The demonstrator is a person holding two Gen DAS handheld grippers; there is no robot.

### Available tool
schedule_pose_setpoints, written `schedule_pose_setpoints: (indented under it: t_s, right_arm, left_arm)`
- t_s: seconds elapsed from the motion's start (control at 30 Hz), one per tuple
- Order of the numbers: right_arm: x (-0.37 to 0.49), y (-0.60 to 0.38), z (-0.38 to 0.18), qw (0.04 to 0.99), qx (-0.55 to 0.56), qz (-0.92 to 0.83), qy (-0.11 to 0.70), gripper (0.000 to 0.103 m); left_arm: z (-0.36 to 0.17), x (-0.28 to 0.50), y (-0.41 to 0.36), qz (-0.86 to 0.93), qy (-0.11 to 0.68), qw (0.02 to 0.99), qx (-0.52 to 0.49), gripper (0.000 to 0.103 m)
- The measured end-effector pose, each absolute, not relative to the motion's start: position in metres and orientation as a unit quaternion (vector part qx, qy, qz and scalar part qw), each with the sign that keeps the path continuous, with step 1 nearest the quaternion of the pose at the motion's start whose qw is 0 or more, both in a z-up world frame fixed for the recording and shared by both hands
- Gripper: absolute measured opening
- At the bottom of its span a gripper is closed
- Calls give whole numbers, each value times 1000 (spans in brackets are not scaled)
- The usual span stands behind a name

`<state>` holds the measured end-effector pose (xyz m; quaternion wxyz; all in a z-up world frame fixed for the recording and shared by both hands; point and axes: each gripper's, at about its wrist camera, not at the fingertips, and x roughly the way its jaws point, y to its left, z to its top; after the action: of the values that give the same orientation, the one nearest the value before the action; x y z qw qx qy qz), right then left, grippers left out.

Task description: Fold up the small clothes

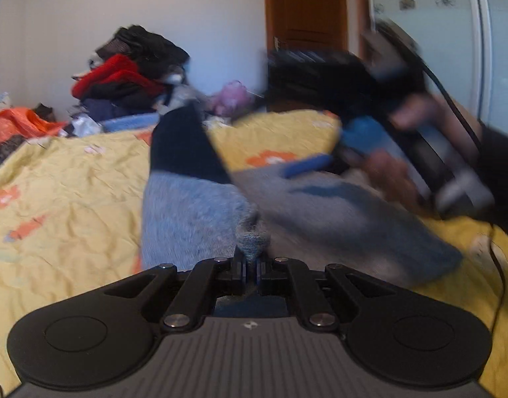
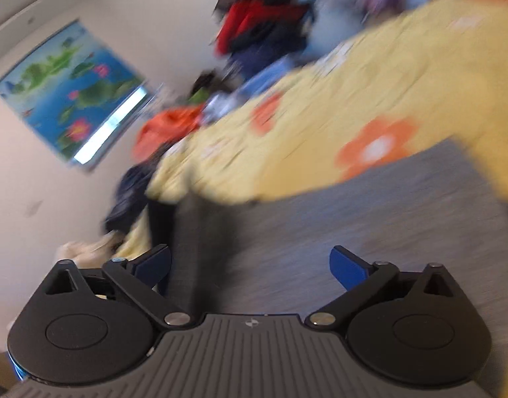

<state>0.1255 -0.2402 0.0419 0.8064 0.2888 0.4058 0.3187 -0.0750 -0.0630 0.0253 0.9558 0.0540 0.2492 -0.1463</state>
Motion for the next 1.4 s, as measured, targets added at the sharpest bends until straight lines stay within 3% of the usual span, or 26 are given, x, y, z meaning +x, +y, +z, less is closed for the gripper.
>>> schedule_pose_setpoints:
  t_s: [0.23,0.8,0.83,0.87,0.9,0.93,1.27,1.4]
  right_arm:
    - [157,-195,28,806,239,300,452,98]
    - [160,-222,22,800,254,286,463,95]
    - [162,-216,22,802,246,285,463,90]
    - [164,-210,22,810,227,279,462,65]
    - [167,-204,22,822,198,263,465,21]
    - [169,-201,22,830,177,256,463,15]
    - [148,-297,81,869,153,273,383,13]
    - [142,-351,65,873,156,229,402,13]
  left_arm:
    - [17,-83,-55,-154,270,950,33,5]
    - [27,-84,-44,-158,267,950,17,5]
    - [27,-84,-47,-157,268,950,22,5]
    - [27,-83,-49,-157,268,950,26,5]
    - [27,-82,-50,-155,268,950,30,5]
    - [27,-80,-53,-153,269,950,34,5]
    - [51,-74,-140,-260,249,932,37,5]
    - [33,-66,-175,-295,289,910,33,5]
